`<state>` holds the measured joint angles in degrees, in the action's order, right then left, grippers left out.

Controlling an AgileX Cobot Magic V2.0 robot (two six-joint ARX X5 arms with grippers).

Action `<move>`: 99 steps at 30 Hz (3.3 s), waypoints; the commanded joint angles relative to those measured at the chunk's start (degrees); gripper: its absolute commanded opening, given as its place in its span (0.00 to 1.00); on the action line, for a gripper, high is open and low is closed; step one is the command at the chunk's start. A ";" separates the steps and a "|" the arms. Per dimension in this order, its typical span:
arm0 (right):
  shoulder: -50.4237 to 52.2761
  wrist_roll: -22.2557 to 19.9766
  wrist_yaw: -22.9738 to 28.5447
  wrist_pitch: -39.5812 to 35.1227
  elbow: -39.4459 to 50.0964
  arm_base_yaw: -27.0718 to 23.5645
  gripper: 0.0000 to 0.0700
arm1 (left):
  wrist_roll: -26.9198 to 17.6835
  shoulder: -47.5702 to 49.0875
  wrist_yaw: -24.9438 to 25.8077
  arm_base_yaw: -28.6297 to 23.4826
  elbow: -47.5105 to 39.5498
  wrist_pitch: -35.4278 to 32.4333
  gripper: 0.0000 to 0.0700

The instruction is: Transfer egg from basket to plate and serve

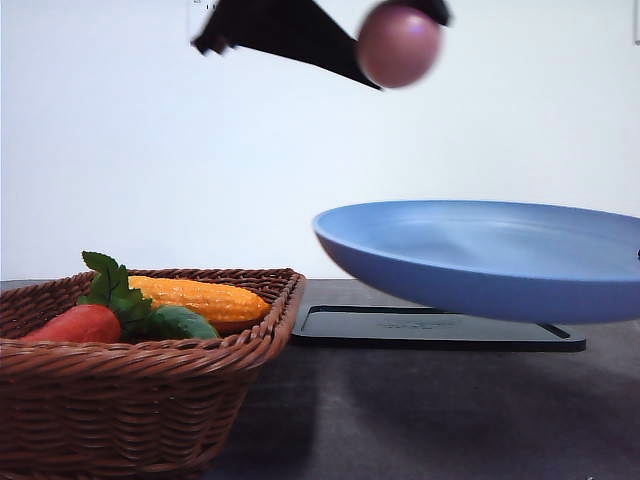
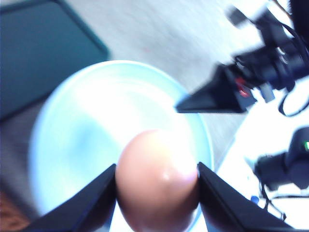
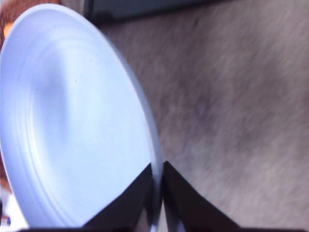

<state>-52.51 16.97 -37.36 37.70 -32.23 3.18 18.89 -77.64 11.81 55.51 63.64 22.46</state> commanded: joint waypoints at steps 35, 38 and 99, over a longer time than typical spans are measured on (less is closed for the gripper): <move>-0.24 -0.92 -3.14 1.55 -1.26 3.87 0.00 | -6.20 -13.47 -0.44 3.12 0.94 -1.45 0.42; -0.24 -0.92 -3.16 1.62 -1.26 3.89 0.00 | -6.20 -13.47 -0.42 3.12 0.94 -1.41 0.42; -67.71 -6.85 -0.09 1.83 -54.46 -3.84 0.04 | -5.97 32.72 -23.07 -2.41 8.02 22.78 0.61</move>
<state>-119.02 9.85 -37.30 39.80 -85.25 -0.80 13.43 -44.50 -11.00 52.66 70.72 45.63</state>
